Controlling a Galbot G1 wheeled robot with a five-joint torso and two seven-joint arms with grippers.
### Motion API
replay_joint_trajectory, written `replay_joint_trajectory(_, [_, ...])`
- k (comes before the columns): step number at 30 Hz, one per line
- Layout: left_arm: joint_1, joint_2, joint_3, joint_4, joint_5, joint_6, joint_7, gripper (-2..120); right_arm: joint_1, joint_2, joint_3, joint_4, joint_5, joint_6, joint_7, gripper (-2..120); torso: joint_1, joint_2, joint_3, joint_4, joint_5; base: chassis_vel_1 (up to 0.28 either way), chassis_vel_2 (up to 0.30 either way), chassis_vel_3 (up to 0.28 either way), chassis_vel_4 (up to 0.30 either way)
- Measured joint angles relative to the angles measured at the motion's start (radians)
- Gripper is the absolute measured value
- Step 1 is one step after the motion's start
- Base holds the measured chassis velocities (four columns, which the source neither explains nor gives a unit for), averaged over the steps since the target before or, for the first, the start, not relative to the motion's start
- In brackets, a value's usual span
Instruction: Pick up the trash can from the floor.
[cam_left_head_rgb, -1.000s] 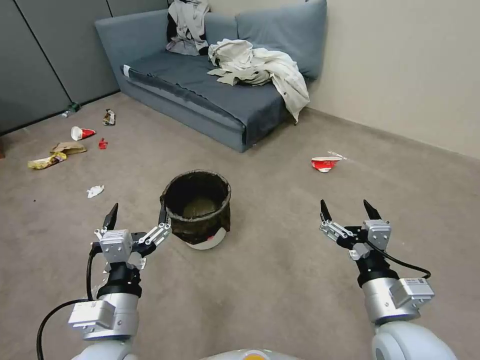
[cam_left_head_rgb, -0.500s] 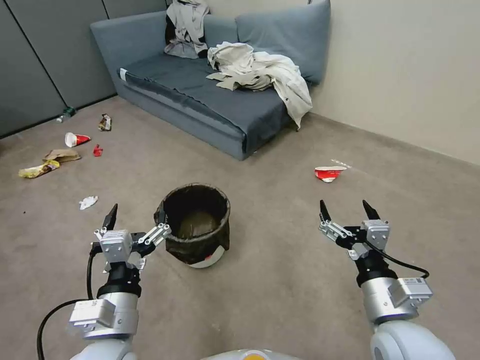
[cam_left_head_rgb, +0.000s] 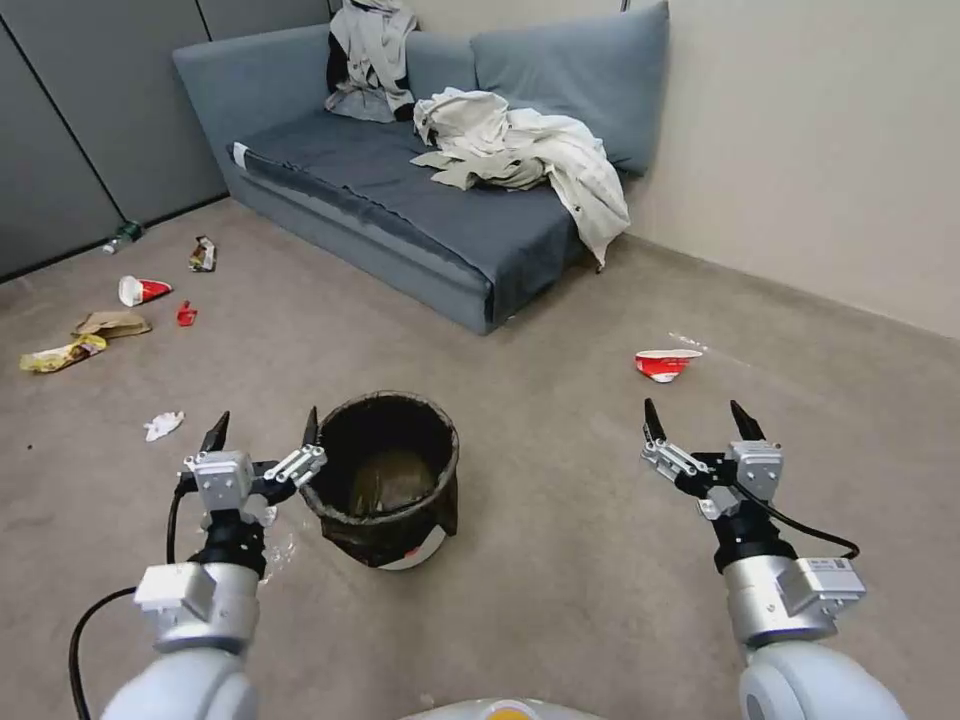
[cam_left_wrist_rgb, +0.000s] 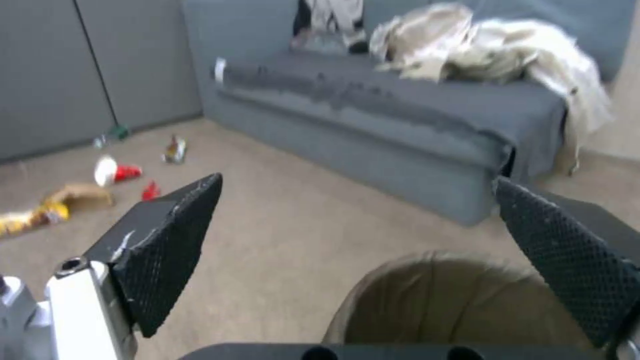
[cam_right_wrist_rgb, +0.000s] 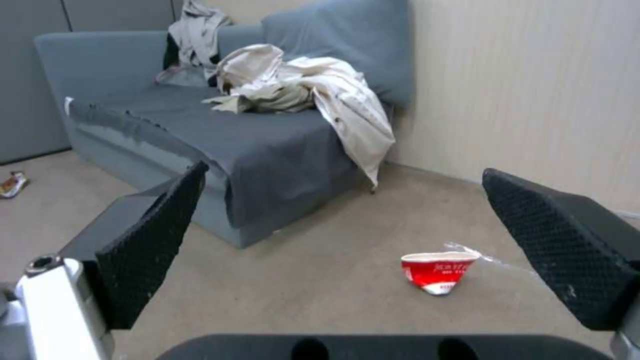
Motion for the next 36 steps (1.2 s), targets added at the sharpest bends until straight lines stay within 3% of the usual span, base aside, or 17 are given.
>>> replay_joint_trajectory(9, [-0.158, 0.122, 0.002, 0.154, -0.179, 0.146, 0.024, 100, 0.019, -0.066, 0.003, -0.023, 0.018, -0.047, -0.001, 100, 0.000, 0.000, 0.000, 0.0002, 0.0000, 0.000, 0.000, 0.000, 0.000])
replay_joint_trajectory(18, [-0.311, 0.167, 0.070, 0.269, -0.231, 0.296, 0.024, 100, 0.023, -0.093, -0.005, -0.074, 0.003, -0.055, -0.012, 100, 0.000, 0.000, 0.000, 0.0000, 0.0001, 0.000, 0.000, 0.000, 0.000])
replay_joint_trajectory(26, [-0.356, 0.185, 0.085, 0.321, -0.299, 0.428, -0.001, 100, 0.063, -0.091, -0.007, -0.129, 0.001, -0.052, -0.012, 100, 0.000, 0.000, 0.000, 0.0001, 0.0002, 0.000, 0.000, 0.000, 0.000])
replay_joint_trajectory(36, [-0.365, 0.194, 0.081, 0.394, -0.310, 0.451, -0.019, 100, 0.103, -0.105, -0.040, -0.183, 0.000, -0.045, -0.013, 100, 0.000, 0.000, 0.000, 0.0001, 0.0002, 0.000, 0.000, 0.000, 0.000])
